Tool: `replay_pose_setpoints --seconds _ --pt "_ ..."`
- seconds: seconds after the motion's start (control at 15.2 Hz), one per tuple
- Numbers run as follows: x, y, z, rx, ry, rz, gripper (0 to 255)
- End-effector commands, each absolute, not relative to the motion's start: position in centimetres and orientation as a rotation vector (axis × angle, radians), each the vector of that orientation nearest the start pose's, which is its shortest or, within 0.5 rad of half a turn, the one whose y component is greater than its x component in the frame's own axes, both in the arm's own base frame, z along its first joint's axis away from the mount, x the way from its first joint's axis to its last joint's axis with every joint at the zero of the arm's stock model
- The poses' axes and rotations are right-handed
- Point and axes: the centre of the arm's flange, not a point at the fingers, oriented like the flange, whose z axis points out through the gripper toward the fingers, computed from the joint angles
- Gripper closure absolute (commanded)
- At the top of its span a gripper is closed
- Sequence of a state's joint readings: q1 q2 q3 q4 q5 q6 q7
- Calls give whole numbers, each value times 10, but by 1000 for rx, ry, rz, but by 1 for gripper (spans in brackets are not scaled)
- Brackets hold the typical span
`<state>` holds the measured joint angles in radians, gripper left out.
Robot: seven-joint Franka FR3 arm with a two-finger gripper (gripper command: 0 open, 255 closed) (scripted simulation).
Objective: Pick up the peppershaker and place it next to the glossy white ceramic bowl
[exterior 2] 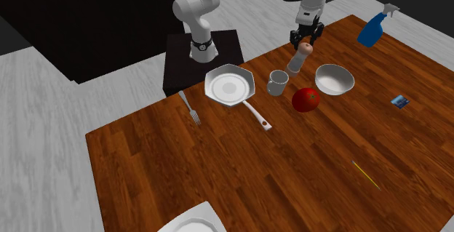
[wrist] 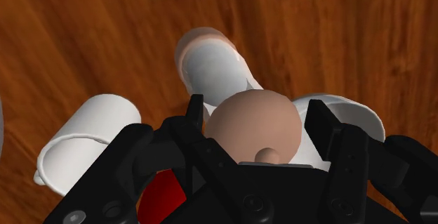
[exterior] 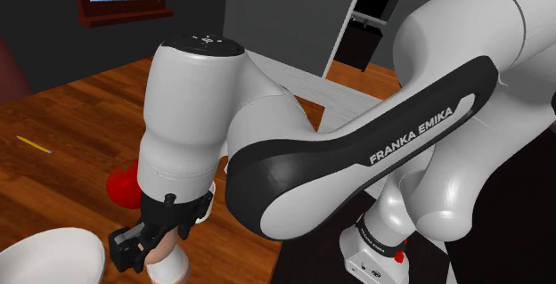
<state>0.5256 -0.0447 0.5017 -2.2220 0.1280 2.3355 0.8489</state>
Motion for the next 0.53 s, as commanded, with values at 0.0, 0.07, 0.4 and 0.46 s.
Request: replay_pose_setpoints --seconds 0.0,0.07,0.4,0.46 --pt "274 460 406 -2968 -146 -43 255" --pt "274 460 406 -2968 -146 -43 255" --pt "274 460 406 -2968 -146 -43 0" --pt "274 460 406 -2968 -146 -43 0"
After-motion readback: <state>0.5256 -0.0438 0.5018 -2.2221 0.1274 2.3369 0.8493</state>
